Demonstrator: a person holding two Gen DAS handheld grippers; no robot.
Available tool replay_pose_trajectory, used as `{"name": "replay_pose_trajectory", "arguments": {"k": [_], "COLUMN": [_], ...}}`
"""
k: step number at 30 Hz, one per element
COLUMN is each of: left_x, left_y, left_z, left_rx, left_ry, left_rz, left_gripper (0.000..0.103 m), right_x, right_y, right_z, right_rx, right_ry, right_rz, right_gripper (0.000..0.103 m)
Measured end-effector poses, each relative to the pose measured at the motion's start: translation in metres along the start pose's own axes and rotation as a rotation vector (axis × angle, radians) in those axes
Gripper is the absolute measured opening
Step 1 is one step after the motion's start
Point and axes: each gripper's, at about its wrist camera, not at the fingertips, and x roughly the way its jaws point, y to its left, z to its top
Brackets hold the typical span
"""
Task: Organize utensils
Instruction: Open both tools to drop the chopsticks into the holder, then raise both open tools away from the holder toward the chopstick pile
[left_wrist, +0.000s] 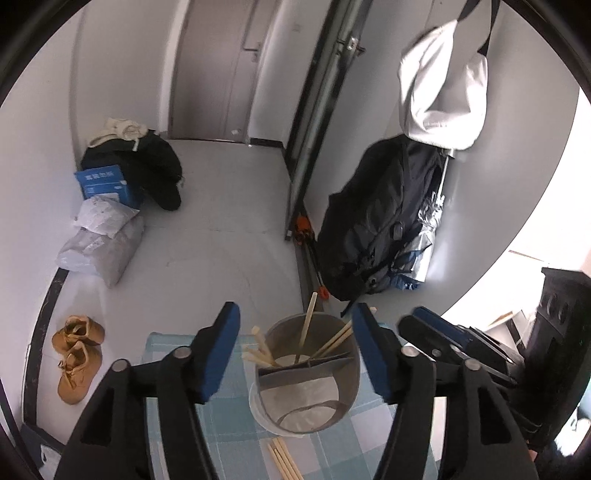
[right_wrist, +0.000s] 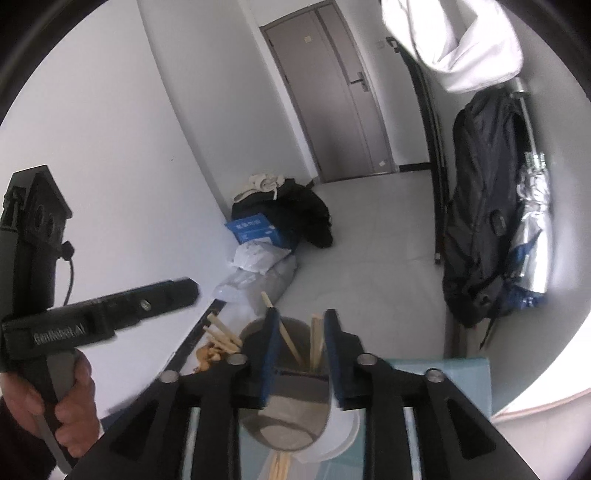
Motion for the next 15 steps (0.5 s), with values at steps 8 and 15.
{"name": "replay_pose_trajectory", "arguments": {"k": [8, 15], "left_x": [-0.027, -0.052], "left_y": [-0.003, -0.006], "left_z": [-0.016, -0.037], "left_rx": [-0.022, -0.045], "left_ry": [-0.065, -0.129], "left_rz": [0.082, 0.143], "left_gripper": [0.067, 0.075], "right_x": [-0.042, -0.082], "right_y": [0.008, 0.023], "right_z": [-0.012, -0.039], "right_rx": [0.000, -0.052], "right_ry": [-0.054, -0.141], "right_rz": [-0.045, -0.092], "right_gripper": [0.044, 0.065]}}
